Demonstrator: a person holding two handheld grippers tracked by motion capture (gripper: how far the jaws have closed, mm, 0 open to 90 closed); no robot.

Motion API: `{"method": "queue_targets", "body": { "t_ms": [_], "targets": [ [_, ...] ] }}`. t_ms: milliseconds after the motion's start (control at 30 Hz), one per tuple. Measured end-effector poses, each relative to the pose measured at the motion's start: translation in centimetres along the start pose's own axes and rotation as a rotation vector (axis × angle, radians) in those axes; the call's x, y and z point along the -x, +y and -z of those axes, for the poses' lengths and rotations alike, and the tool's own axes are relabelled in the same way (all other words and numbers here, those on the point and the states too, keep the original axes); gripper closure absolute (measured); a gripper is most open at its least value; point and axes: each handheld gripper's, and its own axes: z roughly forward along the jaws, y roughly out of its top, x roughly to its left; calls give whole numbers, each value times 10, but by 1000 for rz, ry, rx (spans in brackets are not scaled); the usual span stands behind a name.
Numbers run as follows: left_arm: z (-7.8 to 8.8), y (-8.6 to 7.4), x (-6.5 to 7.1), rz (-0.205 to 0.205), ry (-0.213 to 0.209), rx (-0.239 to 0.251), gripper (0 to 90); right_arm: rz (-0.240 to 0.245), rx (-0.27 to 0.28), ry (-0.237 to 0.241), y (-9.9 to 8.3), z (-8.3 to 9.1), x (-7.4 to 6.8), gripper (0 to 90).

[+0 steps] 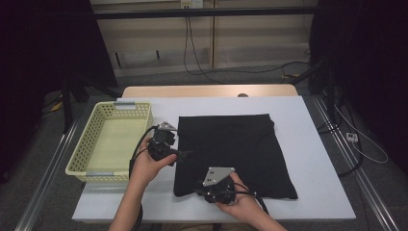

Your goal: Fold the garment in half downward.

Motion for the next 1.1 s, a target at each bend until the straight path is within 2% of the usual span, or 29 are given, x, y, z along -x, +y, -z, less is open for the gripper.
{"method": "queue_targets", "body": {
  "t_ms": [67, 200, 300, 467, 700, 933, 1033, 1100],
  "targets": [
    [-1, 0, -1, 16, 2, 7, 115, -18, 2, -2, 0, 0, 3, 797],
    [-1, 2, -4, 21, 8, 9, 115, 7, 2, -18, 0, 0, 1, 801],
    [-2, 2, -5, 30, 7, 6, 115, -14, 3, -13, 0, 0, 2, 823],
    [-3, 3, -5, 22, 7, -9, 115, -25, 15, 3, 0, 2, 4, 841],
    [-8, 9, -10, 28, 6, -5, 115, -54, 72, 21, 2, 9, 7, 846],
    [-20, 17, -15, 53, 6, -4, 99, -74, 105, 22, 5, 14, 10, 847],
    [-22, 20, -17, 61, 8, -7, 94, -68, 102, 27, 5, 14, 9, 848],
    [-26, 24, -22, 81, 9, 5, 94, -58, 95, 38, 5, 12, 7, 848]
  ]
}}
